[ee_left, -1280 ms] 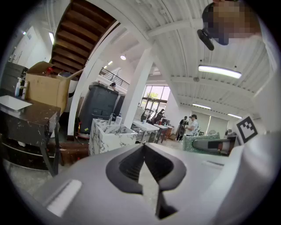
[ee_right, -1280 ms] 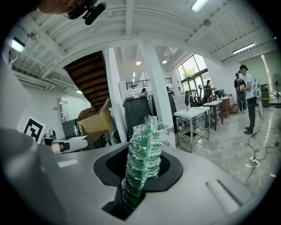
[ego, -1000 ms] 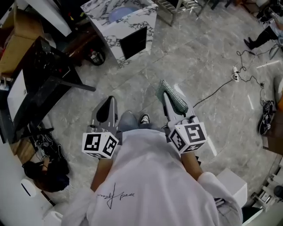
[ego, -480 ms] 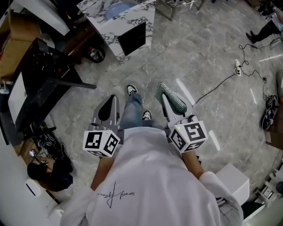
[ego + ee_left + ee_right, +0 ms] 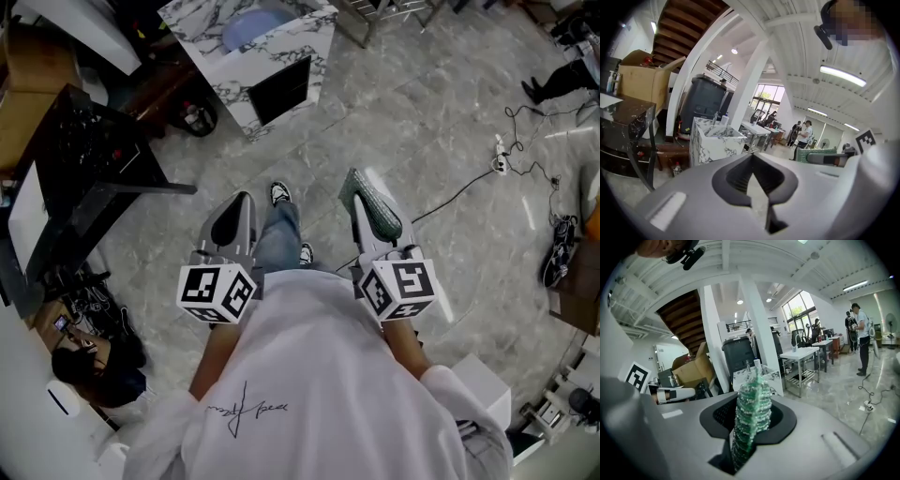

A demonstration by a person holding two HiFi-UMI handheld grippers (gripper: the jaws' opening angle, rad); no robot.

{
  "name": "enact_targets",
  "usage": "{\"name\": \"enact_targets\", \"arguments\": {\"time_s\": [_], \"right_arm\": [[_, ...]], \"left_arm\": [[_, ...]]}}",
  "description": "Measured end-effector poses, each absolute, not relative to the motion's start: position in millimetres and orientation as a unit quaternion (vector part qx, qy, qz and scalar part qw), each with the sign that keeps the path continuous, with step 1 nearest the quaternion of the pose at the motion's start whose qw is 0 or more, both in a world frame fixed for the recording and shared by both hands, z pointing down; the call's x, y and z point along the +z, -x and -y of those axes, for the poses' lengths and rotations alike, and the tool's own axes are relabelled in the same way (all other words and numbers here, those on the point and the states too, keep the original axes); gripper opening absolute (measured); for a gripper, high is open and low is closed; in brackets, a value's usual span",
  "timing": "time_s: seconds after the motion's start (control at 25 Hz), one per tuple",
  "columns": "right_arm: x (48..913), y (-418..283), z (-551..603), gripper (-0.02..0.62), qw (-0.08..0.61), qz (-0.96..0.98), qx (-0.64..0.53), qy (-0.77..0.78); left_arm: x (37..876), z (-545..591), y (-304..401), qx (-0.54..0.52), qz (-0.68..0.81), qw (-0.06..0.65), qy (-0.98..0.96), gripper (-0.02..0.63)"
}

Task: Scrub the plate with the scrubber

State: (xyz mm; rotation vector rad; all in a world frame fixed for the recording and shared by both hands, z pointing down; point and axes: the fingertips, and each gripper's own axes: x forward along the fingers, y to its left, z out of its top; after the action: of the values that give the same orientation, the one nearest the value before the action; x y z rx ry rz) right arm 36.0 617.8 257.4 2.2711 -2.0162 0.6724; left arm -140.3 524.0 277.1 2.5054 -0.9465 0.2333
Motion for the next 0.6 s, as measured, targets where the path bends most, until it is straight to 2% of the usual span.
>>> {"name": "enact_targets", "arguments": {"time_s": [0.6], "right_arm": [[264,-69,-448,0.054,0.085,0.648,0.233,-0.720]], "left_arm": [[278,-365,106,0.097,0.342,0.232,-0.905,0.035]]}}
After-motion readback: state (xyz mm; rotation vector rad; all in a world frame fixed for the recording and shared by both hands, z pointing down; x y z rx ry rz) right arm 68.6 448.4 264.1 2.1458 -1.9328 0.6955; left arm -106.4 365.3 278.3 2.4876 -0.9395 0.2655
